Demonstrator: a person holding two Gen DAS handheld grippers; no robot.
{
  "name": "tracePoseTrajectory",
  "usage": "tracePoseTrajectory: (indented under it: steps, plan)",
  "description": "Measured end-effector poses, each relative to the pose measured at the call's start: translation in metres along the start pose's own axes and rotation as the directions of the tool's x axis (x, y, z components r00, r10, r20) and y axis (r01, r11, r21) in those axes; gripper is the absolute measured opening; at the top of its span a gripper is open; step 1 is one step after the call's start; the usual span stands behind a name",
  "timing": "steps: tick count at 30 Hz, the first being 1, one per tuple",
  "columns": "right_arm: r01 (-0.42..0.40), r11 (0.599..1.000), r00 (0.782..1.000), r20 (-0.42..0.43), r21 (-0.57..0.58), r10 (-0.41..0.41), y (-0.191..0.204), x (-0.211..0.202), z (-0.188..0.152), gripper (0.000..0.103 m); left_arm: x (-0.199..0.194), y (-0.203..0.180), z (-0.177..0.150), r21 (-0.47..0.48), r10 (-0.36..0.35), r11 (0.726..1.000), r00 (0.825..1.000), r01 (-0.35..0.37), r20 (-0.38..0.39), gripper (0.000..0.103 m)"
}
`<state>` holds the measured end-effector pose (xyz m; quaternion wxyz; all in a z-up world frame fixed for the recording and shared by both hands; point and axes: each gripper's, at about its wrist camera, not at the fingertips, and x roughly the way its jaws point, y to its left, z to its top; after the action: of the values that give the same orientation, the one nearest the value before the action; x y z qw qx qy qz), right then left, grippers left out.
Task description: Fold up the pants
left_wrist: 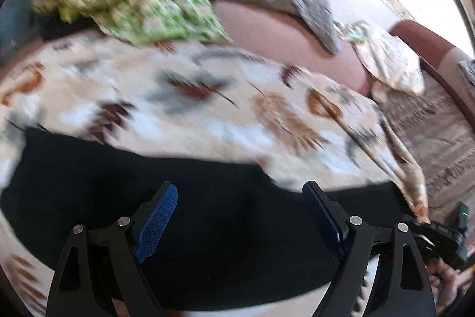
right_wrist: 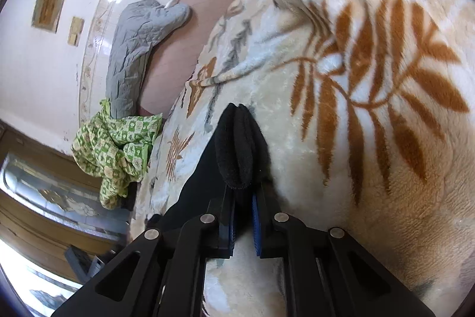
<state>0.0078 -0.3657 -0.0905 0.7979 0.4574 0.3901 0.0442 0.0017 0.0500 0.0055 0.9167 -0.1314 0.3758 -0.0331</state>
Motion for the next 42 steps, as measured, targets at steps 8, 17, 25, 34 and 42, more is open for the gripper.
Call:
tracePoseTrajectory:
  steps: [8, 17, 25, 34, 42]
  plan:
    - [0.024, 0.996, 1.0, 0.017, -0.081, -0.023, 0.013, -0.004, -0.004, 0.008, -0.006, 0.045, -0.007, -0.184, 0.072, 0.98, 0.997, -0.071, -0.002, 0.082]
    - [0.053, 0.996, 0.999, 0.015, -0.073, -0.052, 0.009, -0.003, -0.007, 0.008, 0.006, -0.01, -0.01, 0.073, 0.213, 0.975, 0.977, -0.212, -0.01, 0.082]
    - [0.06, 0.994, 0.998, 0.019, -0.089, -0.059, 0.011, -0.005, -0.008, 0.008, 0.013, -0.006, -0.007, 0.062, 0.209, 0.976, 0.978, -0.208, -0.018, 0.082]
    - [0.061, 0.994, 0.998, 0.02, -0.091, -0.059, 0.013, -0.005, -0.008, 0.008, 0.015, -0.008, -0.008, 0.076, 0.218, 0.973, 0.976, -0.217, -0.017, 0.082]
    - [0.059, 0.993, 0.998, 0.021, -0.098, -0.057, 0.014, -0.006, -0.007, 0.008, 0.015, -0.009, -0.008, 0.08, 0.22, 0.973, 0.975, -0.218, -0.017, 0.082]
